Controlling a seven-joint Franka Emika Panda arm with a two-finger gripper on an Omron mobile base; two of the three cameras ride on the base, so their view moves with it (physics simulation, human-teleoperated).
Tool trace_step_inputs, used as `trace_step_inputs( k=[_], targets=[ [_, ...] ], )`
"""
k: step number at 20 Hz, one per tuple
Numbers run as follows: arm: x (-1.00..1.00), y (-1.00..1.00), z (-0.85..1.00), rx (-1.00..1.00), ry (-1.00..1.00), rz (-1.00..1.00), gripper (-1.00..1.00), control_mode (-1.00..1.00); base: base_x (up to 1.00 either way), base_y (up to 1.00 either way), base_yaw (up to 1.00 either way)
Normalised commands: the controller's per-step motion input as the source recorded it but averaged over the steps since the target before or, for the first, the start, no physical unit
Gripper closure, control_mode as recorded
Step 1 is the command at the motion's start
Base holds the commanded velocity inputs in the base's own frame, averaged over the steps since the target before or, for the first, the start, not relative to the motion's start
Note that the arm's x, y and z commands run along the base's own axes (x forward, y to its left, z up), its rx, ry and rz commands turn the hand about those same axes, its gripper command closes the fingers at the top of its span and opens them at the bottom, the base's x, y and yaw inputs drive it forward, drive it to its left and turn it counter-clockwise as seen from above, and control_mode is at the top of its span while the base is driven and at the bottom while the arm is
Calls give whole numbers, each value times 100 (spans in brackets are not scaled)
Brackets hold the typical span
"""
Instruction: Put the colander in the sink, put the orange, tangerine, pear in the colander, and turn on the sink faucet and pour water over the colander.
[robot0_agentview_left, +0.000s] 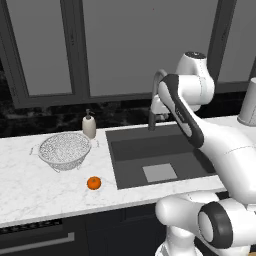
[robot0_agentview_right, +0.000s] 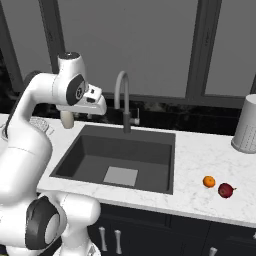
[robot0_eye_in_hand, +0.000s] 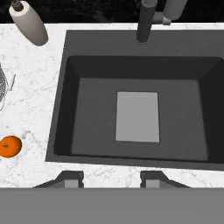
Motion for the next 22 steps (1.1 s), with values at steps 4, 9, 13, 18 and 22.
trace_step_inputs(
  k=[4,9,13,18,22],
  targets=[
    [-67,29,-2,0,-10,8,-100,-100,0,0,0],
    [-80,67,-23,-1,-1,11,-100,-100,0,0,0],
    [-7,74,-8,0,3,1,-100,-100,0,0,0],
    [3,65,0,0,0,-2,-100,-100,0,0,0],
    [27,69,-10,1,2,-5,-100,-100,0,0,0]
  ],
)
